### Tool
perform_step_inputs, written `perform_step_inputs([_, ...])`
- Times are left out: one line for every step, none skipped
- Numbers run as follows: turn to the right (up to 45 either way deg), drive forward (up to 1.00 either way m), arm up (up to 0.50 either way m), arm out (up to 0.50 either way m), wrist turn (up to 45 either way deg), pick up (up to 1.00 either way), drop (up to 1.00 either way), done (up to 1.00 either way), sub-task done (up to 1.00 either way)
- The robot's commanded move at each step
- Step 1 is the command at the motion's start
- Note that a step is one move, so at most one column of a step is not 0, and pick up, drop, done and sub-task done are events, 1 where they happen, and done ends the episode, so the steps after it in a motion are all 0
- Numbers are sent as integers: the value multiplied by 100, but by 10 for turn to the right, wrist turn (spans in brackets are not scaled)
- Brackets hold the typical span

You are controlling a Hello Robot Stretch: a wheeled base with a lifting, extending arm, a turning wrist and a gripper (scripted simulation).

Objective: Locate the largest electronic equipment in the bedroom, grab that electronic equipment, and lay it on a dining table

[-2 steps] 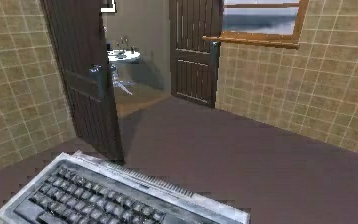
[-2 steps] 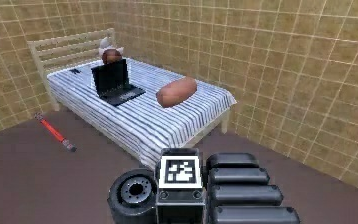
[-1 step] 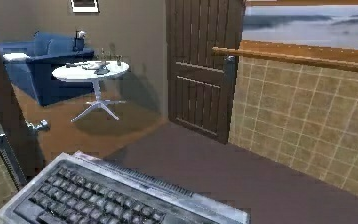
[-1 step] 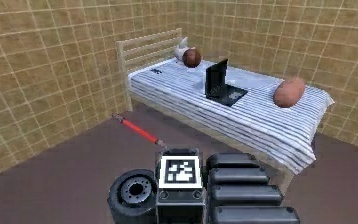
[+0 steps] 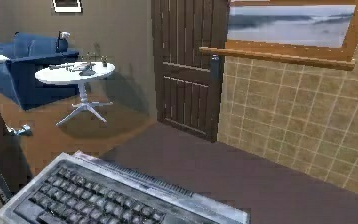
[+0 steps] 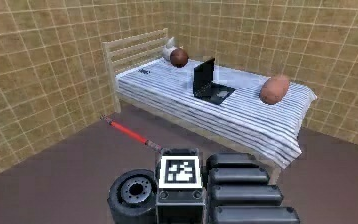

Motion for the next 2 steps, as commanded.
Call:
perform_step_inputs([0,100,0,0,0,0,0,0,0])
perform_step_inputs([-30,0,0,0,0,0,0,0,0])
